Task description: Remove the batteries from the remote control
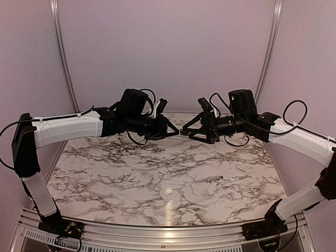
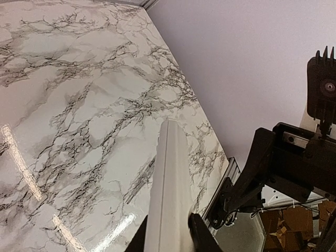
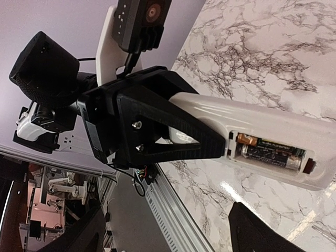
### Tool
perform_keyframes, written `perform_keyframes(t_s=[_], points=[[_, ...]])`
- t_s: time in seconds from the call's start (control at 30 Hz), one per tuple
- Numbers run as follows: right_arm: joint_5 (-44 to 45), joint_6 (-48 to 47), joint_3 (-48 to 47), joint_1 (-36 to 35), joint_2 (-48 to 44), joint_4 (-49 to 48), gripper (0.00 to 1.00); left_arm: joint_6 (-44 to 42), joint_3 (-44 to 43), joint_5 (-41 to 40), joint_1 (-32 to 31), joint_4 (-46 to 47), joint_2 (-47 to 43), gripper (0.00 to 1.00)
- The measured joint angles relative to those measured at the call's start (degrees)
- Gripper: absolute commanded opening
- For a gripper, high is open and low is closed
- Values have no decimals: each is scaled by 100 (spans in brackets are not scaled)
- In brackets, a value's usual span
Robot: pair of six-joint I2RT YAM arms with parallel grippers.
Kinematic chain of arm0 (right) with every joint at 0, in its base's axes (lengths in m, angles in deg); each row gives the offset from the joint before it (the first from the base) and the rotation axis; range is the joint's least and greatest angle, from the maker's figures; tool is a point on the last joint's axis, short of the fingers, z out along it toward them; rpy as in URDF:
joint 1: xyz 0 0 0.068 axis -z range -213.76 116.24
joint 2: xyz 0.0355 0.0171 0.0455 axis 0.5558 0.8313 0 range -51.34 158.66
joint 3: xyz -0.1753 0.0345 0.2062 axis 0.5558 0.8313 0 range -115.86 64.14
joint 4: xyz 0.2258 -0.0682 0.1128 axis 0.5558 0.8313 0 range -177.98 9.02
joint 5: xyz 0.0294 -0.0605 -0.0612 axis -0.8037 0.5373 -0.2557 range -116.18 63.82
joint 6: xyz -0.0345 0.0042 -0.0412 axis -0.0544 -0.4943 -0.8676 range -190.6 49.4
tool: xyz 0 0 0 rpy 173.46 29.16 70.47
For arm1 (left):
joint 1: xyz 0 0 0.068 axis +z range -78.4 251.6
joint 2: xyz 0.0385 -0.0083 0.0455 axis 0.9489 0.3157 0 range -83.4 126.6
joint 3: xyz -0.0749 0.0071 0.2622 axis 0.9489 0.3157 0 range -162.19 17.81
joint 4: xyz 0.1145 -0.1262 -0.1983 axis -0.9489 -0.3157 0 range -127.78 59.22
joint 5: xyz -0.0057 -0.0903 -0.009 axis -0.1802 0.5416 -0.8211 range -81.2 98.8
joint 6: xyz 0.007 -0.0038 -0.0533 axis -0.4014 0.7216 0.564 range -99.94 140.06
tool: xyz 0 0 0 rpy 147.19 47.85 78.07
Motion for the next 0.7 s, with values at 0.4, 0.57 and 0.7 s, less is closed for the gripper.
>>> perform_keyframes(t_s=[0.4,0.57,0.7], points=[[1001,-459,-142,-17,-9,837,80,-15,542,-79,17,4,-114,0],[1641,-800,-197,-17,-70,1390,81,-9,920,17,35,11,-212,0],[2105,-1108,-205,-17,-98,1805,81,31,1169,127,37,39,-212,0]])
